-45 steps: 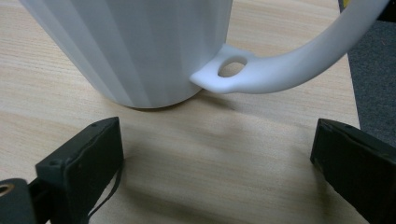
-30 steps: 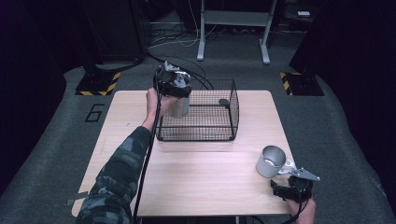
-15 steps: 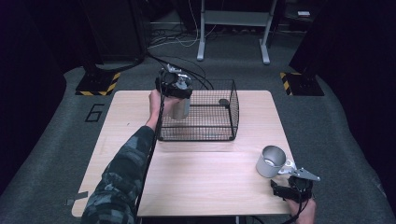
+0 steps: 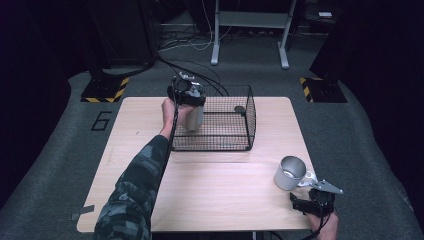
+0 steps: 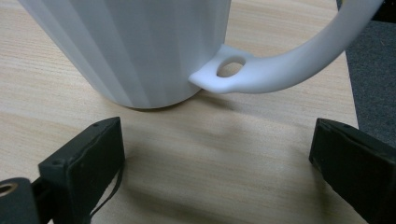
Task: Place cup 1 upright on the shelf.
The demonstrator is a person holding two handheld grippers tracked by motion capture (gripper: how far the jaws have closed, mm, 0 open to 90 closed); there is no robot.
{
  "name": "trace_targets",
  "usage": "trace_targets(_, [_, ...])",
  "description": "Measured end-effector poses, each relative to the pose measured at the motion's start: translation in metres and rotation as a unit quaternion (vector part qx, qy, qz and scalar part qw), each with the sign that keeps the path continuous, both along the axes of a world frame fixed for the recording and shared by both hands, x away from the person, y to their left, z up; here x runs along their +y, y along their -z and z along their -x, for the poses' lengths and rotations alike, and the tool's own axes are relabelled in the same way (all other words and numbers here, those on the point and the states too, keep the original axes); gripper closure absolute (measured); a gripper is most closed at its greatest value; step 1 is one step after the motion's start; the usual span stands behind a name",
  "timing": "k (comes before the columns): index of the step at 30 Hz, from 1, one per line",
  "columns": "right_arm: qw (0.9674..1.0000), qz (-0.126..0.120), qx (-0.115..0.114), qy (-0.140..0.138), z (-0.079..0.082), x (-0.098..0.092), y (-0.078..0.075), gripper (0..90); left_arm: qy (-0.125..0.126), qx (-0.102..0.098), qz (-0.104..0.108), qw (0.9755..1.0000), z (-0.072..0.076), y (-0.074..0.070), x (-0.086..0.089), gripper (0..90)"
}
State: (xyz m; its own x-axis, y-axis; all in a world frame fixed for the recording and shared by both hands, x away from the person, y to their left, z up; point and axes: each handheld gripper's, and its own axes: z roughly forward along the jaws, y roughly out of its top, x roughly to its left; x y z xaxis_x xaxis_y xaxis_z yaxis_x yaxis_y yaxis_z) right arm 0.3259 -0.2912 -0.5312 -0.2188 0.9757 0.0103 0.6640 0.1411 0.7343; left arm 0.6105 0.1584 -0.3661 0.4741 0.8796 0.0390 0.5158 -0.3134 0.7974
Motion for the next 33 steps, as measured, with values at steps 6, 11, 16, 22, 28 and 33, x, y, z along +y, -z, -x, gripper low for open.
trace_targets(6, [1.0, 0.0, 0.0, 0.0, 0.0, 0.0, 0.0, 2.8, -0.016, 0.003, 0.005, 0.9999, -0.005, 0.009, 0.003, 3.8])
trace_targets(11, [1.0, 0.0, 0.0, 0.0, 0.0, 0.0, 0.0, 2.8, -0.028, 0.0, 0.003, 0.9996, -0.008, 0.013, 0.003, 3.8])
trace_targets(16, [1.0, -0.001, 0.0, 0.0, 0.0, 0.0, 0.0, 2.8, -0.032, 0.004, 0.01, 0.9994, -0.009, 0.017, -0.001, 3.8])
trace_targets(22, [1.0, -0.001, 0.0, 0.0, 0.0, 0.0, 0.0, 2.9, -0.043, 0.011, 0.013, 0.9989, -0.01, 0.024, -0.004, 3.8])
trace_targets(28, [1.0, -0.001, 0.0, 0.0, 0.0, 0.0, 0.0, 2.9, -0.045, 0.017, 0.019, 0.9987, -0.01, 0.03, -0.003, 3.8])
trace_targets(33, [1.0, 0.0, 0.0, 0.0, 0.0, 0.0, 0.0, 3.0, -0.047, 0.017, 0.026, 0.9984, -0.008, 0.034, -0.003, 3.7])
